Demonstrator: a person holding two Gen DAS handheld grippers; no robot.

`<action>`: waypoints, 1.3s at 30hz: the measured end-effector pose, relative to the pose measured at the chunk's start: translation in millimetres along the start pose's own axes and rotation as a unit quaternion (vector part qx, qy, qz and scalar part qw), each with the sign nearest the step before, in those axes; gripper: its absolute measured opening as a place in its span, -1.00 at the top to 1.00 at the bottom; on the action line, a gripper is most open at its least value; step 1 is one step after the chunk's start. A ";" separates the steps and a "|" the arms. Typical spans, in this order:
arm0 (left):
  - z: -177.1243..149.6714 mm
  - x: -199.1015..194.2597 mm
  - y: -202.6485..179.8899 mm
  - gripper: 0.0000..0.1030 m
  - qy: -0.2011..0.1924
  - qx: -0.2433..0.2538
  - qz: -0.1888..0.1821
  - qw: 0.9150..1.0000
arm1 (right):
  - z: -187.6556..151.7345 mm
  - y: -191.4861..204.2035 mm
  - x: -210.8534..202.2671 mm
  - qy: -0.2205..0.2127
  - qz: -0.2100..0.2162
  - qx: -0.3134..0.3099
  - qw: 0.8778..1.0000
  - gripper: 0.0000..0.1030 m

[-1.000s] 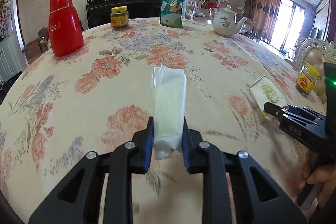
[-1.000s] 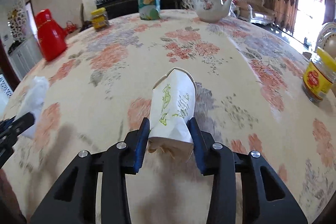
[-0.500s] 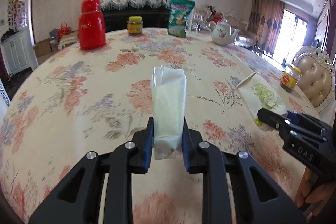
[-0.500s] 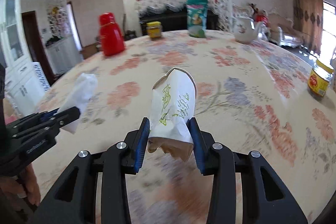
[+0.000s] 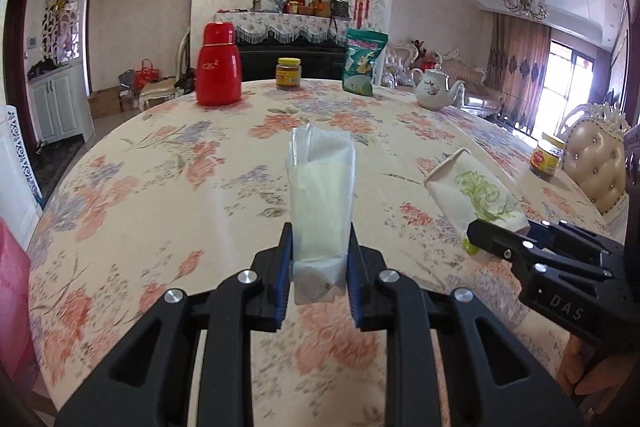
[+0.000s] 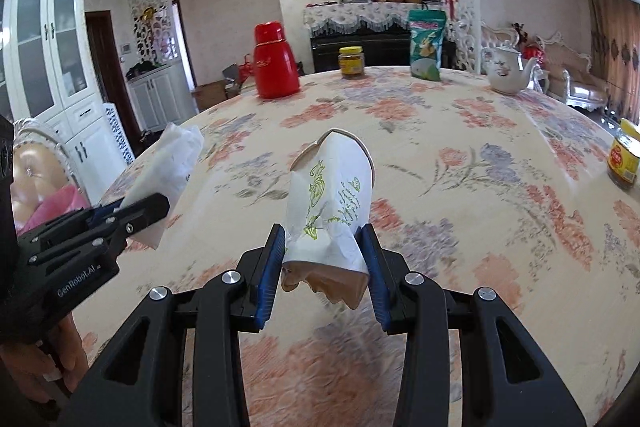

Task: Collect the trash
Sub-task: 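Carry tissue packet and paper cup toward the pink bin with both tools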

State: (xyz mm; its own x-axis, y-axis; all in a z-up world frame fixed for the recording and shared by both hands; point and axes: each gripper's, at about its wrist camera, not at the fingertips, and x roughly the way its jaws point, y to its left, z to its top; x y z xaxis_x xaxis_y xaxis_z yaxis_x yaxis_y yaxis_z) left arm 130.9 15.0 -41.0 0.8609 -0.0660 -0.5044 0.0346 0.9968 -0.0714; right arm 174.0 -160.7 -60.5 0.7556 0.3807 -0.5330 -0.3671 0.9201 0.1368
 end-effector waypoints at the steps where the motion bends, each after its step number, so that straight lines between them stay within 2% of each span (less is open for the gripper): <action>1: -1.5 -2.5 2.3 0.55 -0.001 0.000 0.003 1.000 | -1.4 4.2 -0.3 0.001 0.003 -0.004 1.000 0.26; 9: -18.4 -32.2 37.1 0.55 -0.016 -0.010 0.035 0.999 | -2.6 45.7 1.0 0.003 0.034 -0.039 0.999 0.26; 14: -29.7 -52.2 66.5 0.55 -0.022 -0.018 0.062 0.998 | -0.3 83.5 9.4 0.005 0.069 -0.061 0.996 0.26; 19: -37.6 -80.1 103.1 0.55 -0.037 -0.029 0.101 0.994 | 5.6 128.6 19.6 0.005 0.111 -0.093 0.989 0.26; 24: -44.9 -104.4 142.7 0.55 -0.044 -0.053 0.134 0.989 | 11.2 182.1 31.8 0.010 0.160 -0.141 0.977 0.26; 32: -57.5 -149.2 202.6 0.55 -0.054 -0.089 0.198 0.975 | 15.3 262.3 51.7 0.023 0.229 -0.205 0.951 0.26; 39: -57.9 -181.6 262.8 0.55 -0.064 -0.128 0.256 0.956 | 22.7 317.3 63.0 0.018 0.276 -0.237 0.931 0.26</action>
State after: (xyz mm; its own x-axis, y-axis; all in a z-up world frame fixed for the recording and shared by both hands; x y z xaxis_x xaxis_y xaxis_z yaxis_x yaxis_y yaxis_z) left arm -45.8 286.4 -18.0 0.7872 0.4507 -0.4208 -0.5197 0.8523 -0.0595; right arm 117.5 157.3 -31.7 0.3653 0.7728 -0.5190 -0.8990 0.4375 0.0187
